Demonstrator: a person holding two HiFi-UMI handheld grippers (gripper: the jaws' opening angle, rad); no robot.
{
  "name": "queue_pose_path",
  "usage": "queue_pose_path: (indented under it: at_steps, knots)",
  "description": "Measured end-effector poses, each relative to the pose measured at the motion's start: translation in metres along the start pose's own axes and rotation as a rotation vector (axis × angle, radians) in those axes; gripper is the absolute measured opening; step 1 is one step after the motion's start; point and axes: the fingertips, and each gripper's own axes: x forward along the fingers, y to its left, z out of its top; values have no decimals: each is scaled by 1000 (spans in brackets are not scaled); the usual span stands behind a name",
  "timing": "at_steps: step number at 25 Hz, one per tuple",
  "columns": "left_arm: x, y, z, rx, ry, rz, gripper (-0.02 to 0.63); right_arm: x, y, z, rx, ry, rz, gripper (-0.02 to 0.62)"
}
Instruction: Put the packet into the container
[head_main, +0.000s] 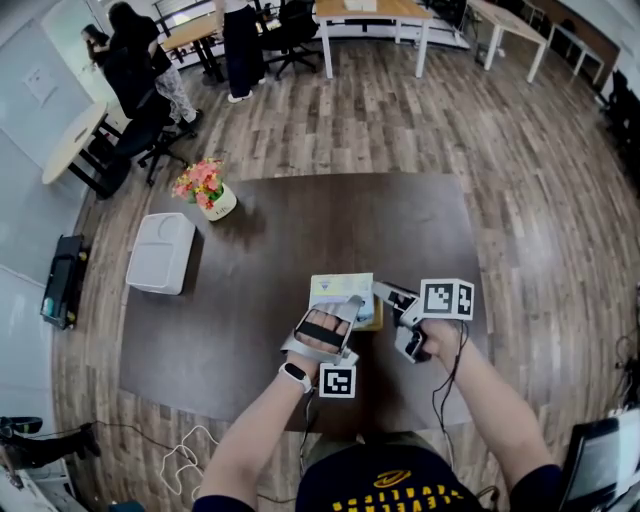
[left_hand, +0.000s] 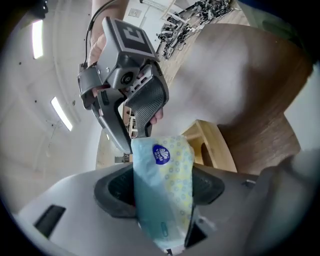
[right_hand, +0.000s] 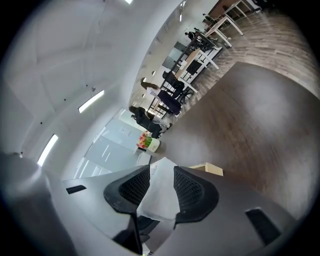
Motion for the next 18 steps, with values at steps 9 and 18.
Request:
queue_pose_path:
  at_steps: [9, 18]
  knots:
    - [3, -6, -2, 42, -30, 30, 270, 11, -2, -12, 67, 41, -8, 129]
    - [6, -7, -6, 69, -42, 38, 270, 15, -7, -20, 103, 52, -14, 119]
